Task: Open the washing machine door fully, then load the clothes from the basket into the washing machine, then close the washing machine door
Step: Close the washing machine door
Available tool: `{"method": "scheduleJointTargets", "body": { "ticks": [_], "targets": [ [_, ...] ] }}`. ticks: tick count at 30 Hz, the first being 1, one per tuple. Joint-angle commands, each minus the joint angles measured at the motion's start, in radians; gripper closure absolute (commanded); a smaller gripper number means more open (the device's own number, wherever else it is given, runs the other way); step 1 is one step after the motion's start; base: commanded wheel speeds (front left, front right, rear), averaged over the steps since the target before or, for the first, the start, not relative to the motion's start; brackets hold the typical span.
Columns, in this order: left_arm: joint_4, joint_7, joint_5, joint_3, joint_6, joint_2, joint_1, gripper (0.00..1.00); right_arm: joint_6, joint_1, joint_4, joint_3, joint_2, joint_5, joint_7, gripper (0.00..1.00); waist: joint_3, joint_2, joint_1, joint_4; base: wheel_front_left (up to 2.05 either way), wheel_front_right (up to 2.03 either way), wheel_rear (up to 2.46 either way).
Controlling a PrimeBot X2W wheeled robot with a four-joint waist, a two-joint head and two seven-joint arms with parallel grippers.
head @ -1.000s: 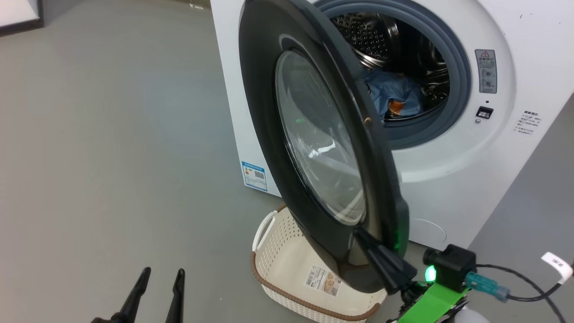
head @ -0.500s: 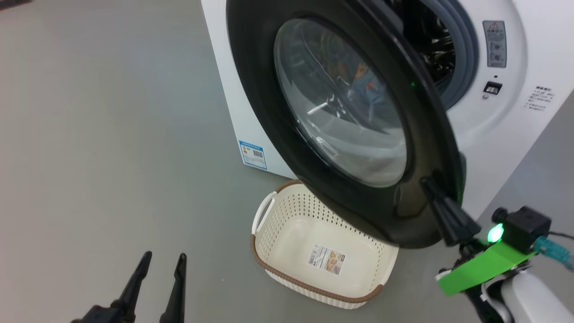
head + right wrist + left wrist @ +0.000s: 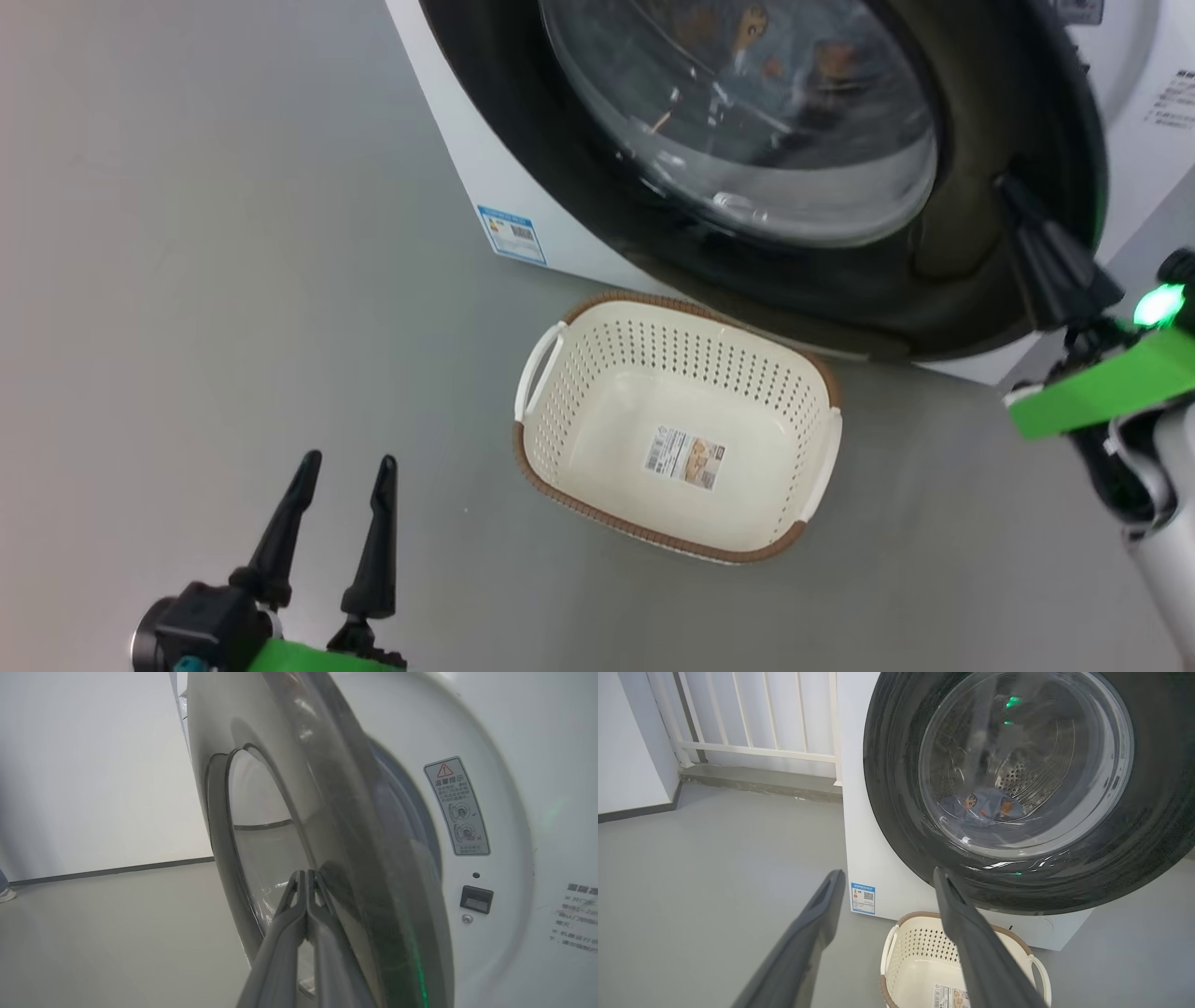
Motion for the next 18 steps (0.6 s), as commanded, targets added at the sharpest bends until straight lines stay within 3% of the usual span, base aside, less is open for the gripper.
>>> {"method": "scheduleJointTargets", "body": {
  "ticks": [1, 9, 18],
  "targets": [
    [-0.032, -0.009, 0.011, 0.034, -0.003, 0.005, -0.039, 0.0, 0.001, -0.052, -0.008, 0.005, -0.033, 0.016, -0.005, 1.0, 0.063, 0.0, 0.0, -0.009, 0.0, 0.0, 0.0],
    [-0.044, -0.009, -0.004, 0.021, 0.006, 0.001, -0.067, 0.0, 0.001, -0.199, 0.074, 0.003, -0.087, 0.063, -0.005, 1.0, 0.117, 0.0, 0.0, 0.0, 0.0, 0.0, 0.0],
    [-0.045, -0.009, -0.03, -0.003, 0.029, 0.0, -0.075, 0.0, 0.001, -0.308, 0.228, -0.04, -0.107, 0.031, -0.005, 1.0, 0.123, 0.0, 0.0, 0.014, 0.0, 0.0, 0.0]
  ]
}}
